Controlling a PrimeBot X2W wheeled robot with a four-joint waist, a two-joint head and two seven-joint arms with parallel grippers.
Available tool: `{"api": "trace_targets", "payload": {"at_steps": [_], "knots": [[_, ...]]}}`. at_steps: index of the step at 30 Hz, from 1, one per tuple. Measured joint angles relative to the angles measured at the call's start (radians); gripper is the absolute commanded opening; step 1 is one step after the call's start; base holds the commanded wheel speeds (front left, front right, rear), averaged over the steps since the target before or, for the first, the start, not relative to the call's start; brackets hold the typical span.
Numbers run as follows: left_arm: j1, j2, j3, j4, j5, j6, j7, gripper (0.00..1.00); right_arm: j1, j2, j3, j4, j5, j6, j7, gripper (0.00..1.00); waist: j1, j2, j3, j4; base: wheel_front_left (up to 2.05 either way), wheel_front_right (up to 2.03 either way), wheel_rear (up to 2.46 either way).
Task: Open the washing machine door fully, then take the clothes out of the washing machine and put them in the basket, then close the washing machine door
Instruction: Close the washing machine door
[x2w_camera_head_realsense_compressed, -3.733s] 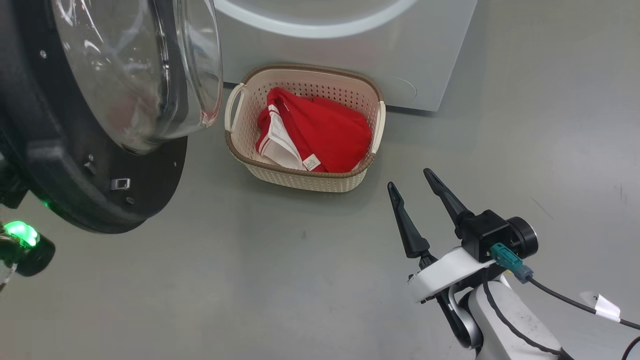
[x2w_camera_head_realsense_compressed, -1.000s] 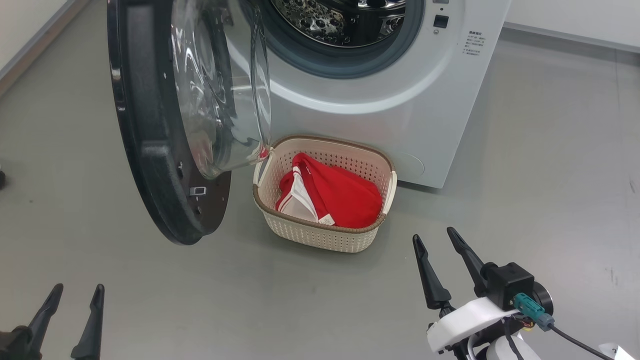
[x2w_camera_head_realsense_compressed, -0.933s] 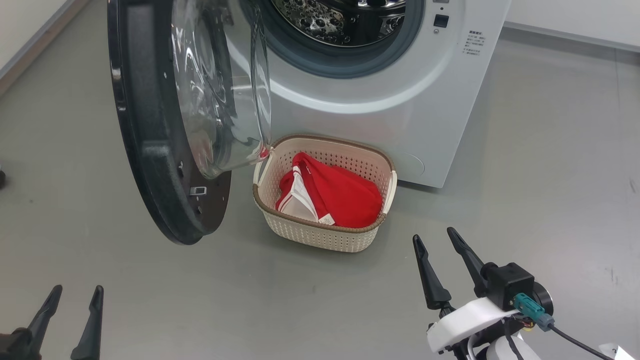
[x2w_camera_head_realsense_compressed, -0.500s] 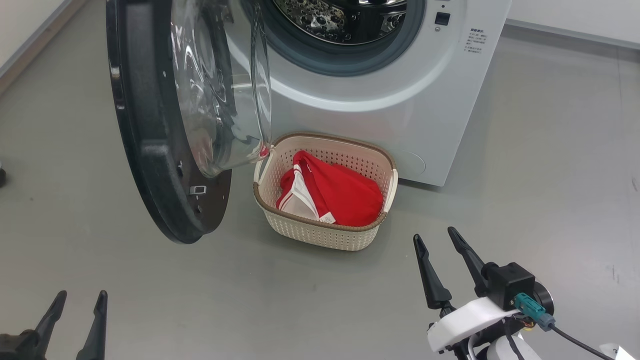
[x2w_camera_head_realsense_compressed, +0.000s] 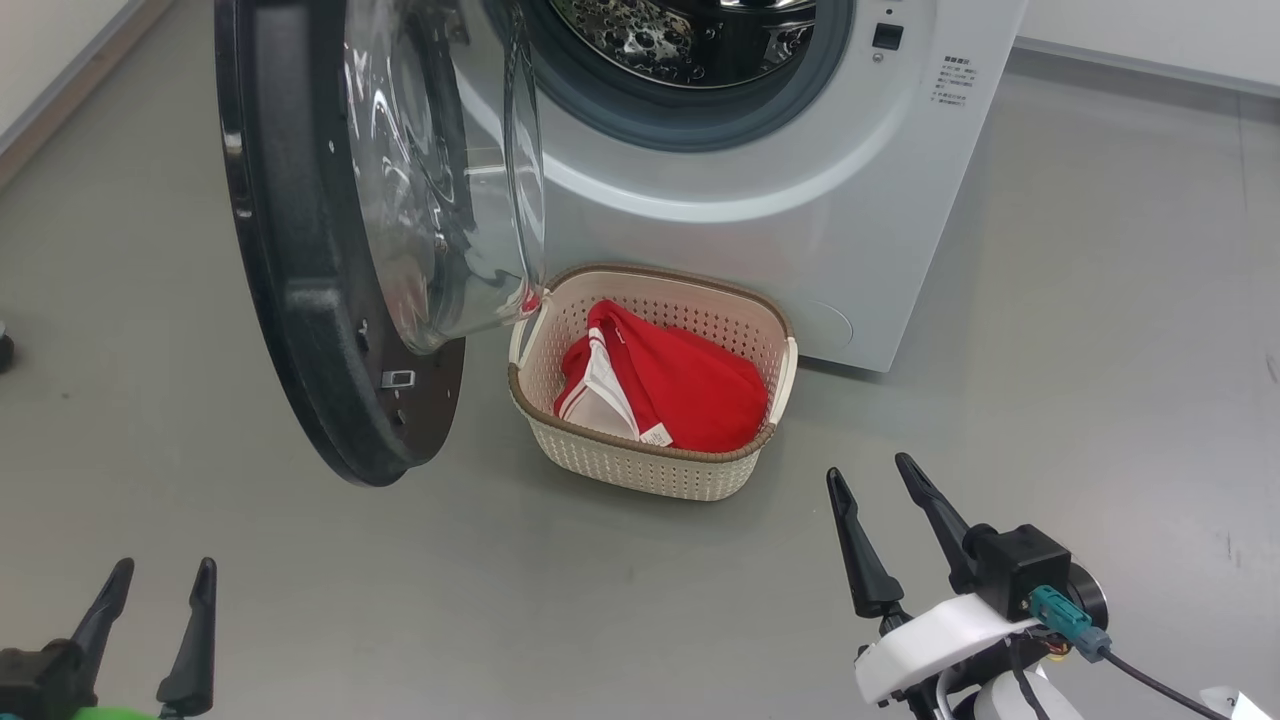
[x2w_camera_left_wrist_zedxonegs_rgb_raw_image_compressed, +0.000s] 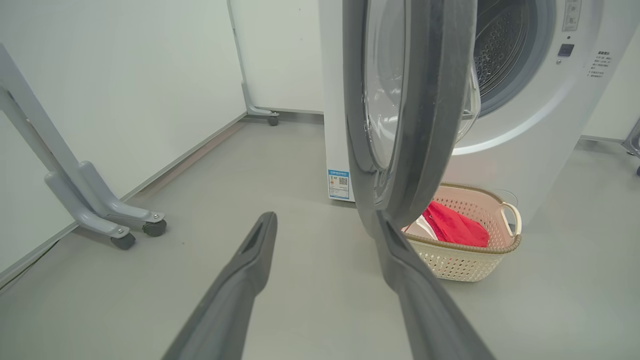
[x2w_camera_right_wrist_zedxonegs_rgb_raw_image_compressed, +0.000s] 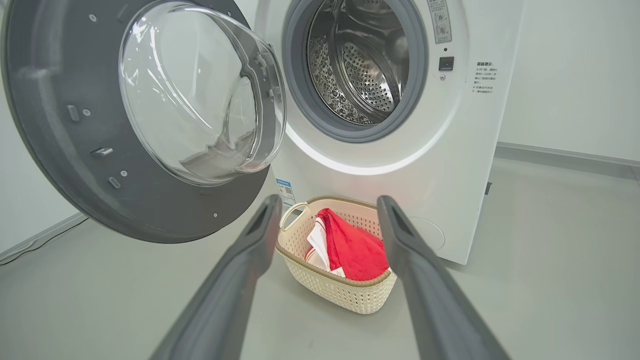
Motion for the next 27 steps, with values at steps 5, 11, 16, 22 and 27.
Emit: {"api": "trace_targets", "payload": {"at_steps": [5, 11, 16, 22, 27], "knots": [[0.000, -0.012, 0.006, 0.000, -0.004, 0.000, 0.000, 0.00, 0.000, 0.000, 0.002, -0.002, 0.000, 0.000, 0.000, 1.00, 0.0000, 0.0000, 0.003, -0.001, 0.00, 0.00, 0.00], [-0.005, -0.012, 0.001, -0.005, -0.048, 0.000, 0.000, 0.00, 0.000, 0.000, 0.004, -0.006, -0.002, 0.000, 0.000, 1.00, 0.0000, 0.0000, 0.020, -0.005, 0.00, 0.00, 0.00], [-0.038, -0.009, -0.008, -0.028, -0.096, 0.000, 0.000, 0.00, -0.002, 0.000, 0.010, -0.008, -0.003, -0.001, 0.000, 1.00, 0.0000, 0.0000, 0.040, -0.006, 0.00, 0.00, 0.00], [-0.077, 0.000, -0.017, -0.035, -0.259, 0.000, 0.000, 0.00, -0.016, 0.000, 0.028, -0.008, -0.012, -0.001, 0.000, 1.00, 0.0000, 0.0000, 0.068, -0.010, 0.00, 0.00, 0.00], [-0.134, -0.011, -0.003, -0.063, -0.528, 0.000, 0.073, 0.00, -0.043, -0.001, 0.045, -0.008, -0.013, -0.002, 0.000, 1.00, 0.0000, 0.0000, 0.097, -0.021, 0.00, 0.00, 0.00]]}}
